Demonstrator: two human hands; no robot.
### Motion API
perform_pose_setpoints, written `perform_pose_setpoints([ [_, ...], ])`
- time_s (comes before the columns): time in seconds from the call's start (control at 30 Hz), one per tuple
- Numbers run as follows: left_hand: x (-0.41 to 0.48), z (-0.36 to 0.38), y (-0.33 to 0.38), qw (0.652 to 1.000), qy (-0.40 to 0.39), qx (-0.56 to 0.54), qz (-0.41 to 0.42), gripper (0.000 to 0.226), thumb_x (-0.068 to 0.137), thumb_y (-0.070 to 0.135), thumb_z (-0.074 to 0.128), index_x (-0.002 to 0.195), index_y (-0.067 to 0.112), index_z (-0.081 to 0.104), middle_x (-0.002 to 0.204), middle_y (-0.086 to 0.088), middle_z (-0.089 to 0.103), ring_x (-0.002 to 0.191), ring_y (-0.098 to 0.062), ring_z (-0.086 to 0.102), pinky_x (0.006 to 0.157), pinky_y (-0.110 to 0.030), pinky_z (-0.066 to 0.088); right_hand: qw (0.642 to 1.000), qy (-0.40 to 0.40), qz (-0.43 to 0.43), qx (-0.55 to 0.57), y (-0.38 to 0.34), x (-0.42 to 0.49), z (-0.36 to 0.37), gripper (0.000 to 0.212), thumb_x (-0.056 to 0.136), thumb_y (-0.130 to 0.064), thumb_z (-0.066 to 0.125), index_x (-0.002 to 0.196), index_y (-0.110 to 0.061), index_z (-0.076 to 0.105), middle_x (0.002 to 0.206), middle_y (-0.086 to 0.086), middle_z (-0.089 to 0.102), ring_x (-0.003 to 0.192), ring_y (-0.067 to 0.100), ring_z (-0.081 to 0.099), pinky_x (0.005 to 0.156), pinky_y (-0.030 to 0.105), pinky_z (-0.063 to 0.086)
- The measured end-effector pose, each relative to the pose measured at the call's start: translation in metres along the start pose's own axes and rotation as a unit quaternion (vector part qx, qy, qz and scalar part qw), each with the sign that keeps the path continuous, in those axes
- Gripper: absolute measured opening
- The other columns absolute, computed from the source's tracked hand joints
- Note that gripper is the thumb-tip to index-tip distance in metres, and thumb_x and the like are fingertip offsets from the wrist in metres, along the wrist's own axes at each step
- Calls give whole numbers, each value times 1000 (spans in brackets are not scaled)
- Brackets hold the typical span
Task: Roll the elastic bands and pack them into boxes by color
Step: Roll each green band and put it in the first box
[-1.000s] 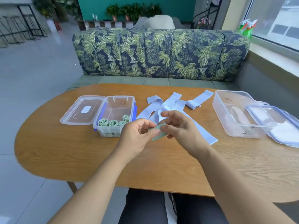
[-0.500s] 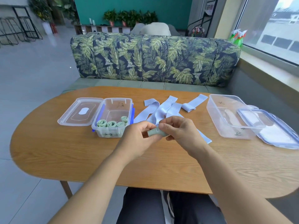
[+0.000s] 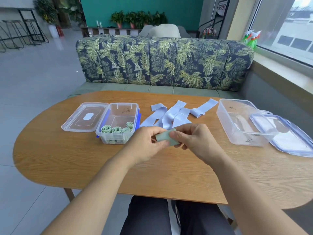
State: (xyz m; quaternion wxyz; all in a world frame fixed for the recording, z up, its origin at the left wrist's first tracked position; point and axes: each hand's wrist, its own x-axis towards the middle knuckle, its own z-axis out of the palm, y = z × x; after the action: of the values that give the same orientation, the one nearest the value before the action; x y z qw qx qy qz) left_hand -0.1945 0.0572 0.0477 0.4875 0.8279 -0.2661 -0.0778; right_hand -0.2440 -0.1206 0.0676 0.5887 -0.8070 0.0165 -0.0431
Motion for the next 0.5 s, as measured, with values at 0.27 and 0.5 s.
perform_pose_setpoints([
  [0.27, 1, -3, 4, 971, -85, -216, -59, 26, 80, 22, 68, 99, 5, 71, 83, -4, 68, 74, -9, 59, 66, -20, 48, 999, -7, 4, 32, 0, -3, -4, 22, 89, -25, 70, 94, -4, 74, 77, 15, 72, 61, 12, 62, 56, 22, 45],
  [0.5, 3, -8, 0, 969, -94, -220, -65, 39, 80, 28, 63, 111, 5, 68, 93, -7, 70, 80, -11, 61, 68, -19, 50, 998, -42, -6, 52, -2, 3, -5, 12, 90, -14, 68, 95, -5, 74, 72, 14, 67, 60, 16, 61, 55, 23, 49],
])
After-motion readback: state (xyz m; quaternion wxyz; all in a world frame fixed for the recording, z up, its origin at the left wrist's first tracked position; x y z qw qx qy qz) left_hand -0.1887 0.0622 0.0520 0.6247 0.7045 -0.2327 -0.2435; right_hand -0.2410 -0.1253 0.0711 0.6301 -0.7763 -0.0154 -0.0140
